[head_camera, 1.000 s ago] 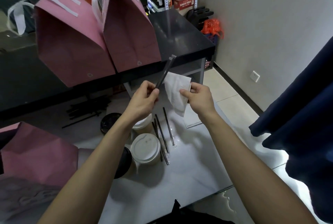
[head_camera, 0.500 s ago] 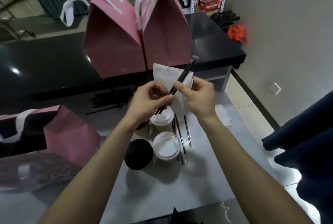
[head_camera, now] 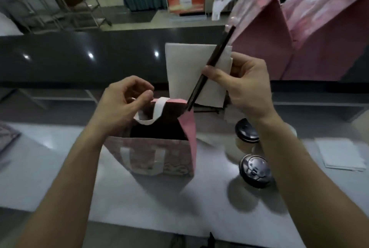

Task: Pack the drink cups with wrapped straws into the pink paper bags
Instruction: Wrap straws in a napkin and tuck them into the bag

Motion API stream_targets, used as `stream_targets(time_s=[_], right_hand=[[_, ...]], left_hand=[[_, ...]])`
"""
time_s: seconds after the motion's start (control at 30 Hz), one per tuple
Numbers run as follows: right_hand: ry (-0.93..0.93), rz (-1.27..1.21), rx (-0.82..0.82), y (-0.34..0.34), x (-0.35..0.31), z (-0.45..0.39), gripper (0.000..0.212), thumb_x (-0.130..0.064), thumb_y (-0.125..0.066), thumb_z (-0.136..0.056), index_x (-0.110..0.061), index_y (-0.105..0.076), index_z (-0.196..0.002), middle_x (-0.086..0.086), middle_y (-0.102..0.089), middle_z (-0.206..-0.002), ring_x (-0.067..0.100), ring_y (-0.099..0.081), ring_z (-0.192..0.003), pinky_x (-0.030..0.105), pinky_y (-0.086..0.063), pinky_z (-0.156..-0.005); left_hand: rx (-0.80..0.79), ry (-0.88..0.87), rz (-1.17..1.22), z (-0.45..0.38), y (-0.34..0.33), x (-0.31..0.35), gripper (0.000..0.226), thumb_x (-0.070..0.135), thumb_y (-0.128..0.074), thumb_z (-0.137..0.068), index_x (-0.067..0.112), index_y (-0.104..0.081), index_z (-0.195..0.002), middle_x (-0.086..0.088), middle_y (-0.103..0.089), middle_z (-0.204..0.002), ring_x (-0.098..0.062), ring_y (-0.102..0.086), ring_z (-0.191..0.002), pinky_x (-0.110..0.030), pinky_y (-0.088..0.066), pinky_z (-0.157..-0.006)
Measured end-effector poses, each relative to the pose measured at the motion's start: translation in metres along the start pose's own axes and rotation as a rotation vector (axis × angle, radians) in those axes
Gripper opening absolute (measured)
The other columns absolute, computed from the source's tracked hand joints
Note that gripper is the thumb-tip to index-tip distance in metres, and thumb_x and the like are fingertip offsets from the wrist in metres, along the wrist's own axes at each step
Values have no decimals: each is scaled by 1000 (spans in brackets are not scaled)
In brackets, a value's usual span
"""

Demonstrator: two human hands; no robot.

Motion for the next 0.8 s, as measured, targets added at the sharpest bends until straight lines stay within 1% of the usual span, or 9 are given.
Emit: stream_targets(time_s=[0.13, 0.2, 0.27, 0.3, 0.37, 0.43, 0.53, 0.67, 0.8], right_hand=[[15, 31, -91, -61, 16, -3, 19, -11, -88, -91, -18, -83, -108, 5, -84, -103, 25, -81, -96, 44, -67, -85], [13, 57, -119, -82, 29, 1, 20, -14, -88, -89, -21, -83, -107, 5, -84, -105, 25, -81, -98, 44, -67, -87], [-49, 26, -155, -95, 41, 7, 21, -18, -88, -87, -25, -85, -107, 5, -84, -107, 24, -81, -100, 40, -67, -86], [-96, 15, -178, -99, 47, 10, 20, -20, -88, -86, -26, -86, -106, 6, -84, -108, 25, -81, -102, 41, -66, -87], [-166, 76, -235, -102, 56, 15, 21, -24, -89, -86, -27, -86, -107, 7, -83, -110, 28, -80, -106, 51, -65, -93], [-220, 223, -295, -102, 62, 18, 23, -26, -90, -89, -23, -85, -111, 6, -83, -111, 27, -80, -108, 57, -64, -94], [-316, 456, -387, -105, 65, 20, 23, -30, -91, -87, -19, -85, -106, 4, -82, -103, 21, -80, -97, 52, -66, -87], [-375, 830, -608, -116, 67, 25, 11, -28, -87, -91, -29, -79, -84, -11, -72, -74, 9, -64, -65, 35, -53, -62], [-402, 1093, -764, -141, 77, 32, 11, -21, -74, -88, -17, -68, -79, 3, -65, -70, 24, -61, -68, 48, -52, -62]], left_hand=[[-117, 28, -164, 10, 38, -49, 14, 24, -80, -98, 34, -76, -107, 13, -78, -102, -5, -73, -100, -39, -63, -95], [-190, 47, -282, 9, 44, -70, 17, 32, -86, -93, 41, -74, -101, 18, -73, -108, -11, -65, -117, -46, -55, -108], [-267, 92, -458, 7, 43, -87, 27, 45, -90, -86, 50, -70, -102, 19, -58, -129, -24, -34, -144, -51, -31, -126], [-310, 90, -518, 7, 42, -93, 38, 52, -92, -81, 52, -68, -110, 21, -45, -140, -20, -14, -150, -54, -13, -129], [-392, -10, -550, 6, 40, -103, 77, 71, -89, -67, 53, -58, -136, 24, -28, -143, -4, 6, -154, -56, 20, -127], [-450, -90, -515, 6, 38, -110, 107, 85, -79, -55, 53, -42, -151, 26, -32, -151, -4, 15, -161, -57, 34, -122], [-500, -113, -528, 8, 33, -119, 138, 93, -75, -49, 45, -19, -165, 14, -16, -178, -11, 28, -163, -60, 35, -121], [-488, -151, -520, 19, 25, -124, 162, 93, -77, -47, 35, 10, -171, 14, 7, -181, -10, 42, -158, -60, 31, -124], [-475, -191, -487, 25, 28, -124, 167, 93, -79, -48, 34, 14, -173, 15, 11, -182, -12, 39, -160, -63, 26, -126]])
Point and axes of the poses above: each hand's wrist, its own z-axis away from the middle knuckle, its own y-axis out of the back of the hand, x = y × z, the point moved 2 cm from there along -z, towards the middle knuckle
